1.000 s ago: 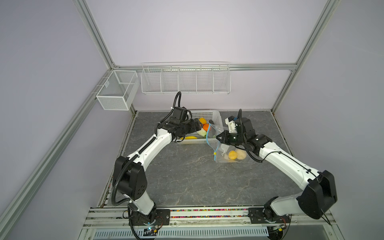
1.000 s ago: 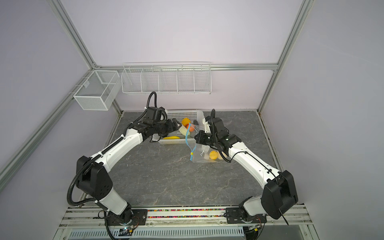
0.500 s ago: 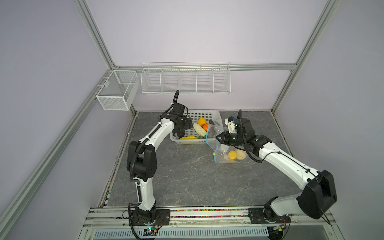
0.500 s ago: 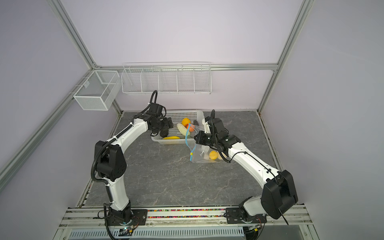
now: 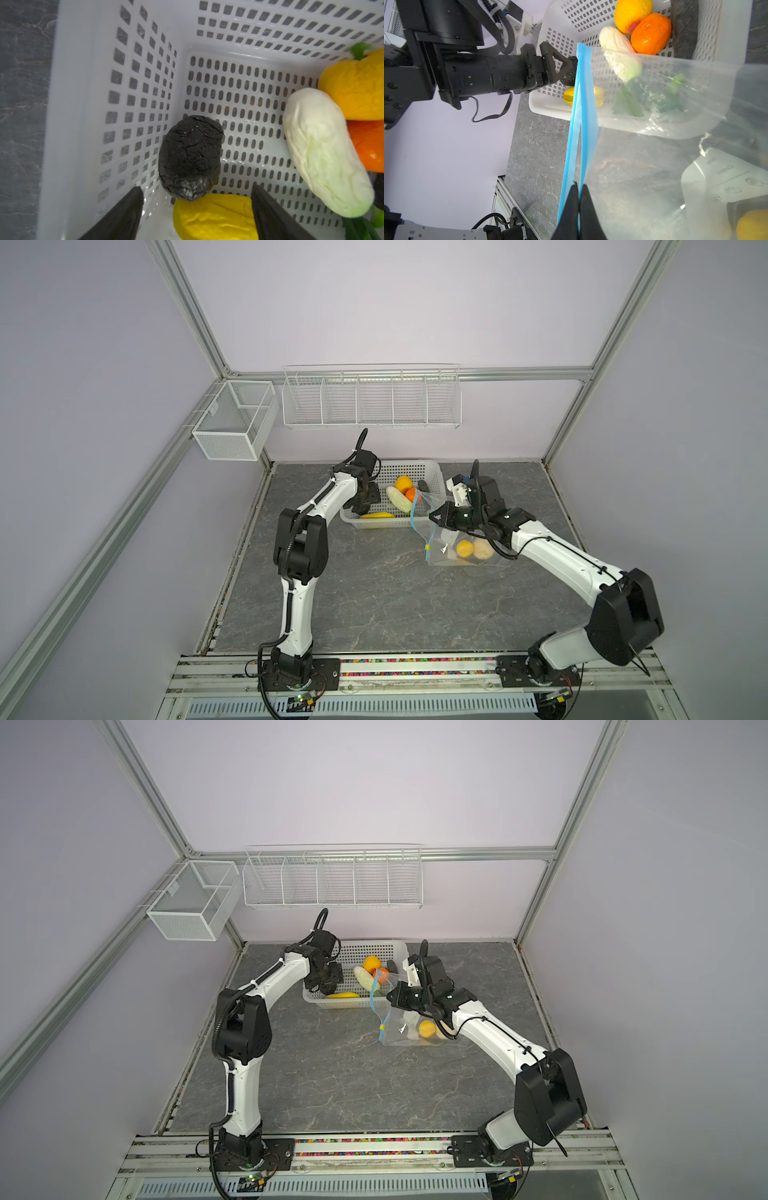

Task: Place the food in the zip-top bag and seal the zipper
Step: 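Move the open left gripper back over the black avocado in the basket, then close the left gripper on the black avocado and lift it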

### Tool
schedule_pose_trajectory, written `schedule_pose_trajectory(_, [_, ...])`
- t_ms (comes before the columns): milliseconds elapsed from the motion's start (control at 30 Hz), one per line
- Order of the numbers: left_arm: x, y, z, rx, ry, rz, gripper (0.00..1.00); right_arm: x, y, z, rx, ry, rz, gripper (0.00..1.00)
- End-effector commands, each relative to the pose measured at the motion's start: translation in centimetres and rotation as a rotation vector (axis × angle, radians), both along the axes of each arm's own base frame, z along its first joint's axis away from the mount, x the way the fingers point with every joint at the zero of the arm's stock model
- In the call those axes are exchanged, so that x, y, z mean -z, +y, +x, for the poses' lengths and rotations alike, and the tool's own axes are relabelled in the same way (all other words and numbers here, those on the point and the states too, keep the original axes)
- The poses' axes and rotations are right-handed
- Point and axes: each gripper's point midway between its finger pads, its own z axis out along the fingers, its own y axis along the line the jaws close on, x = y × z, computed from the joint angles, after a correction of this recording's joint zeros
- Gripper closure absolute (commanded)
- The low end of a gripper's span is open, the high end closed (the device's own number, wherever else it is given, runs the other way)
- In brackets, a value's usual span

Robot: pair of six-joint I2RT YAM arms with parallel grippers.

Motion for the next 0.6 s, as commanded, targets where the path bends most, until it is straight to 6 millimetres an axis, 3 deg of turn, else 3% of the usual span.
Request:
schedule_pose_trajectory(0, [1.5, 0.7, 0.1, -0.003, 0.045, 0.046, 0.25, 0.8, 0.2, 0.1, -0.020, 0.006, 0.004, 0.94])
schedule_pose_trajectory(267, [3.5, 0.2, 0.7, -0.001, 0.072, 0.014, 0.27, 1.2, 0.2, 0.4, -0.018, 0.017, -0.002, 0.93])
schedule_pose_trajectory(567, [4.2, -0.4, 1.4, 0.003, 0.066, -0.009, 0.31, 1.5, 0.3, 0.5, -0.013, 0.028, -0.002, 0.94])
